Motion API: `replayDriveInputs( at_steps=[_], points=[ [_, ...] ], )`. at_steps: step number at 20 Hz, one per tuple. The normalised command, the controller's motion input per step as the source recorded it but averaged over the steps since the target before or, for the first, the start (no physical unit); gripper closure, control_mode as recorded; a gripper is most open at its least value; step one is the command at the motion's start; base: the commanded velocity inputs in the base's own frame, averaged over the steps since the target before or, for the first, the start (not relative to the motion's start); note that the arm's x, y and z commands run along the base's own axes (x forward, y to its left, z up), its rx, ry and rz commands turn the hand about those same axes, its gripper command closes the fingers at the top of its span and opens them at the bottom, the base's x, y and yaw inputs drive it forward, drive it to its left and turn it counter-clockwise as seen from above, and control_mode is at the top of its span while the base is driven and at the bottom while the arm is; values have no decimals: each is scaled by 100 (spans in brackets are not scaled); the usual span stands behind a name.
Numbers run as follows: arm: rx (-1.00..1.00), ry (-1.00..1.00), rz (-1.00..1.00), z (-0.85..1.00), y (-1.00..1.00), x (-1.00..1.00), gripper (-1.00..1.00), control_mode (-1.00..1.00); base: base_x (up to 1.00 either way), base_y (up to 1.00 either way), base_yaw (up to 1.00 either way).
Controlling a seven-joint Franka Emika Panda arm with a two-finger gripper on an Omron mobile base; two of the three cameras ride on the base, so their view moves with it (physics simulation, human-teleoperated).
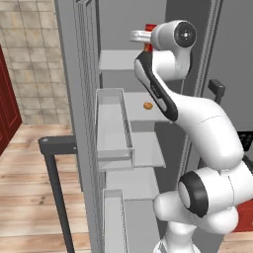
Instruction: Place the ketchup and mustard from the counter to the top shelf of the fridge. If the existing items in the fridge are on the top shelf, move them to other shelves.
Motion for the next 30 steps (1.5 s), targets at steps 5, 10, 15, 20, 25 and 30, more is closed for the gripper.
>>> replayDriveInputs(
  at_steps=[5,10,15,20,25,30],
  points=[
    [0,0,0,-11,0,60,100,-100,0,0,0],
    [0,0,0,-6,1,67,100,-100,0,0,0],
    [0,0,0,-21,5,68,100,-100,0,0,0],
    [0,0,0,-23,16,59,100,-100,0,0,0],
    [0,0,0,-25,24,59,100,-100,0,0,0],
    [0,0,0,-25,25,67,100,-100,0,0,0]
  ],
)
